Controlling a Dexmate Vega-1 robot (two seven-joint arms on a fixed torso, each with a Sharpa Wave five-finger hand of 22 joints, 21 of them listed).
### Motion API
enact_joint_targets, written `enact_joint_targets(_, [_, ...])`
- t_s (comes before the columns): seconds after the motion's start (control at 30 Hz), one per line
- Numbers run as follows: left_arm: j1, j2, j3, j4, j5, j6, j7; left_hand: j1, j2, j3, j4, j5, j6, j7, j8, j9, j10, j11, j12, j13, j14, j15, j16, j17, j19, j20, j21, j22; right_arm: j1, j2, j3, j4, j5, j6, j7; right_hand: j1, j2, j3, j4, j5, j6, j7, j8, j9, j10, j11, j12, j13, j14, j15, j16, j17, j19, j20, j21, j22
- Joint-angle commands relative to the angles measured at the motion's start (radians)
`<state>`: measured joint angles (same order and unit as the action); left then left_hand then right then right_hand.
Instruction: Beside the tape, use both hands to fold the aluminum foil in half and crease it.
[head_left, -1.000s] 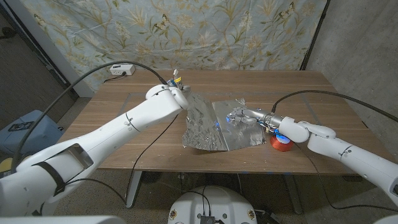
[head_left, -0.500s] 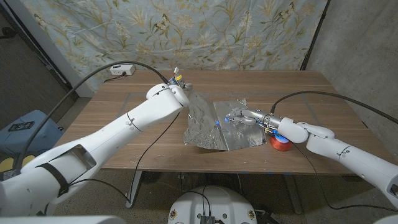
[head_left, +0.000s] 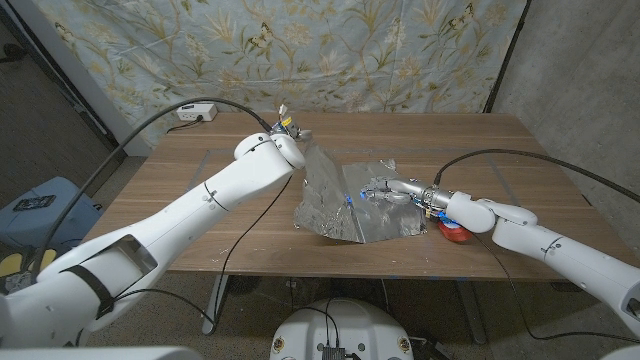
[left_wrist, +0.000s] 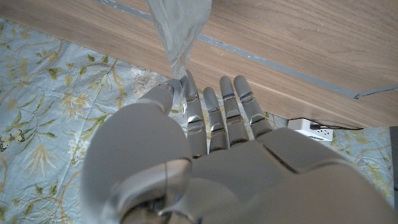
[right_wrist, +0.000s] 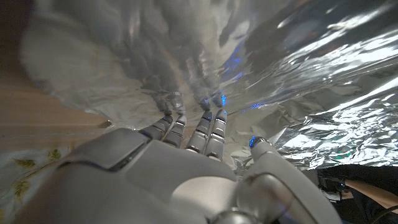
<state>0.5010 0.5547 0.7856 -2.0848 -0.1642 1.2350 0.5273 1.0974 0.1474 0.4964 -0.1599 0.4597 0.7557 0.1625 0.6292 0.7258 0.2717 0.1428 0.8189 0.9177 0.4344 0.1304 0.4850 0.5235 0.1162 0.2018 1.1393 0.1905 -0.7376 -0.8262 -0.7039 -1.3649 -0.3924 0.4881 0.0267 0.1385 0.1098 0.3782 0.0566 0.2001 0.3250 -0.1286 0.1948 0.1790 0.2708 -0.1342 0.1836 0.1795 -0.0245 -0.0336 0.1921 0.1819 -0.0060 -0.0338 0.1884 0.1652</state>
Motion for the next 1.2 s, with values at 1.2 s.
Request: enact_joint_targets(1.2, [-0.052,-0.1,0.044,0.178,0.097,-0.204,-0.074,0.006,-0.004,0.006,0.002,0.015,0.0,0.003,0.013,-0.021,0.006,-0.008,0.001,-0.007,0.001,0.003,0.003,0.003,0.005,0.0,0.012,0.002,-0.002,0.004,0.009,0.0,0.031,0.039,0.029,-0.012,0.004,0.009,-0.008,-0.001,0.005,0.005,-0.002,0.005,0.001,-0.001,0.001,0.002,0.007,-0.062,0.005,0.003,0.016,-0.087,0.007,0.004])
